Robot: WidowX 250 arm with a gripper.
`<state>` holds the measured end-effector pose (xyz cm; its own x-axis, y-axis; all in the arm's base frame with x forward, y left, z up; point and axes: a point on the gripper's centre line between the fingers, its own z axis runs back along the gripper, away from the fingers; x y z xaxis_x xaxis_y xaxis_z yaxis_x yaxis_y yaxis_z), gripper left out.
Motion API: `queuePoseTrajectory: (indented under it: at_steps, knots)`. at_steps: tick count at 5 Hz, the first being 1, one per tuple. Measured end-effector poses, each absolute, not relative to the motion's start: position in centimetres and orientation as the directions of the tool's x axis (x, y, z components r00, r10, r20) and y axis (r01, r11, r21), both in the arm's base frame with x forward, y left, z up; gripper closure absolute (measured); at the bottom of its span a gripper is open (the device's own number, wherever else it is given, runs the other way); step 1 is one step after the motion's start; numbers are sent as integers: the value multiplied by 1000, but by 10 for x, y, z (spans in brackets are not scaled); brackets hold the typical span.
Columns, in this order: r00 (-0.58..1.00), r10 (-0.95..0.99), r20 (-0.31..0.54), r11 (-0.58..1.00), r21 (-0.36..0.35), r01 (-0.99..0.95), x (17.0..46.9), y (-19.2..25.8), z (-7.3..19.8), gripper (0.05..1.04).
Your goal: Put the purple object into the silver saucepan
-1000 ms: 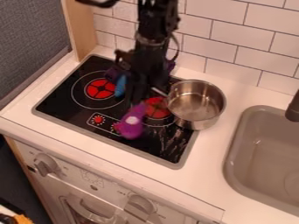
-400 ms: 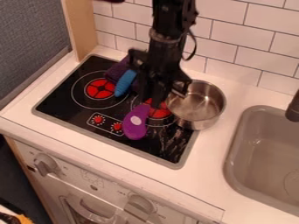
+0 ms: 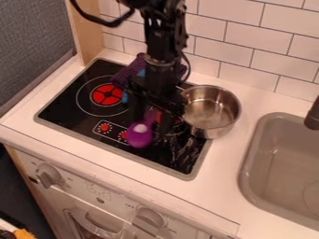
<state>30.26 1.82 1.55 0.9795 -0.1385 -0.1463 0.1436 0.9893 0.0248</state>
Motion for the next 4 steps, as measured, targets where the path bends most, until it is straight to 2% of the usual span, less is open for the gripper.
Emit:
queuePoseTrajectory:
  at_steps: [1,2,3,4]
  knots:
    - [973,-142,-181,989,7,145,303,21,8,79]
    - [973,-118,-200,992,21,125,304,23,8,140]
    - [969,-91,-229,995,27,100,305,23,6,420]
    - [967,-91,-236,995,29,100,305,24,7,540]
